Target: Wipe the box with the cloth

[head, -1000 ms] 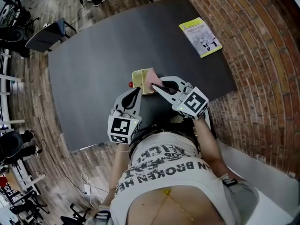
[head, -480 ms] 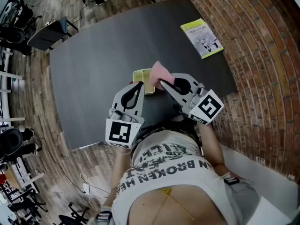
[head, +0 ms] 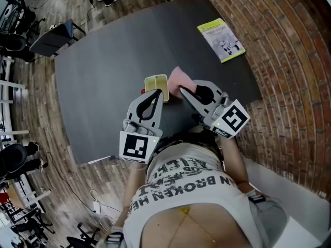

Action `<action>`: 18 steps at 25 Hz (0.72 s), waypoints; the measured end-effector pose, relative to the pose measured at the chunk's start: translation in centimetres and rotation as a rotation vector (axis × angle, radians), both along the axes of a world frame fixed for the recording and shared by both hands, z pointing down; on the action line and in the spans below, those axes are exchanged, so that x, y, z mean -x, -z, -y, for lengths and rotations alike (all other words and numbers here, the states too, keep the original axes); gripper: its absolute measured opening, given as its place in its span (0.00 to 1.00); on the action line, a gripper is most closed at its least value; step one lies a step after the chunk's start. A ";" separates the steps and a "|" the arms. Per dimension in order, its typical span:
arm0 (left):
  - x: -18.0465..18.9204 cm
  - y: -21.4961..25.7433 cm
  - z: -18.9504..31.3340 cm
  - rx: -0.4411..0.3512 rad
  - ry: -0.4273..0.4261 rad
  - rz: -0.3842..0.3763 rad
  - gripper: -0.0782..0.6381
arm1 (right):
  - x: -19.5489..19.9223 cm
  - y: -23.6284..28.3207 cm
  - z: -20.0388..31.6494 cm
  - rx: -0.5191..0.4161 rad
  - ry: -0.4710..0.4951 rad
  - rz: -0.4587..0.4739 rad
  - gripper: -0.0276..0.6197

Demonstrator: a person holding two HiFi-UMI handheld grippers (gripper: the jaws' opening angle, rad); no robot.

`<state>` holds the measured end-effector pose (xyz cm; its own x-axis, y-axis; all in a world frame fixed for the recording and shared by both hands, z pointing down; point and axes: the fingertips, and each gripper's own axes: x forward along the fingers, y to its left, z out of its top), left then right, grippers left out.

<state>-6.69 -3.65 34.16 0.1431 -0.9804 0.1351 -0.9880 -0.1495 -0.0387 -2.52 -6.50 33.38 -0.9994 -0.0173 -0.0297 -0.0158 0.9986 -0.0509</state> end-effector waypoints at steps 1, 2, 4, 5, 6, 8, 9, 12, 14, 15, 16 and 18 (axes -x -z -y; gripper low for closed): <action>-0.2 0.0 0.1 0.000 -0.001 0.005 0.12 | -0.1 0.0 0.1 -0.005 -0.006 -0.002 0.07; -0.3 0.0 0.1 0.000 -0.001 0.005 0.12 | -0.2 0.0 0.2 -0.011 -0.009 -0.005 0.07; -0.5 0.1 0.2 -0.003 0.000 -0.002 0.12 | -0.2 0.0 0.2 -0.015 -0.010 -0.009 0.07; -0.6 0.1 0.2 -0.004 0.001 -0.006 0.12 | -0.2 0.0 0.2 -0.015 -0.009 -0.011 0.07; -0.7 0.1 0.1 -0.003 0.001 -0.010 0.12 | -0.3 0.0 0.2 -0.015 -0.008 -0.014 0.07; -0.8 0.1 0.1 0.000 0.001 -0.022 0.12 | -0.3 -0.1 0.1 -0.020 -0.008 -0.020 0.07; -0.9 0.1 0.1 0.001 -0.001 -0.030 0.12 | -0.3 -0.1 0.1 -0.022 -0.008 -0.023 0.07; -1.3 0.0 0.1 0.001 -0.010 -0.043 0.12 | -0.7 -0.4 0.0 -0.017 -0.013 -0.032 0.07; -1.5 -0.2 0.1 0.003 -0.012 -0.046 0.12 | -1.0 -0.7 0.0 -0.014 -0.016 -0.038 0.07; -1.6 -0.4 0.1 0.008 -0.012 -0.047 0.12 | -1.1 -0.7 0.0 -0.014 -0.015 -0.040 0.07; -1.7 -0.5 0.1 0.013 -0.012 -0.047 0.12 | -1.2 -0.7 0.0 -0.016 -0.014 -0.041 0.07; -1.9 -0.5 0.1 0.014 -0.015 -0.041 0.12 | -1.4 -0.7 -0.1 -0.019 -0.012 -0.042 0.07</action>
<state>-4.77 -3.72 34.70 0.1631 -0.9762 0.1428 -0.9864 -0.1641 0.0044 -1.11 -6.44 34.07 -0.9995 -0.0296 0.0120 -0.0299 0.9991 -0.0309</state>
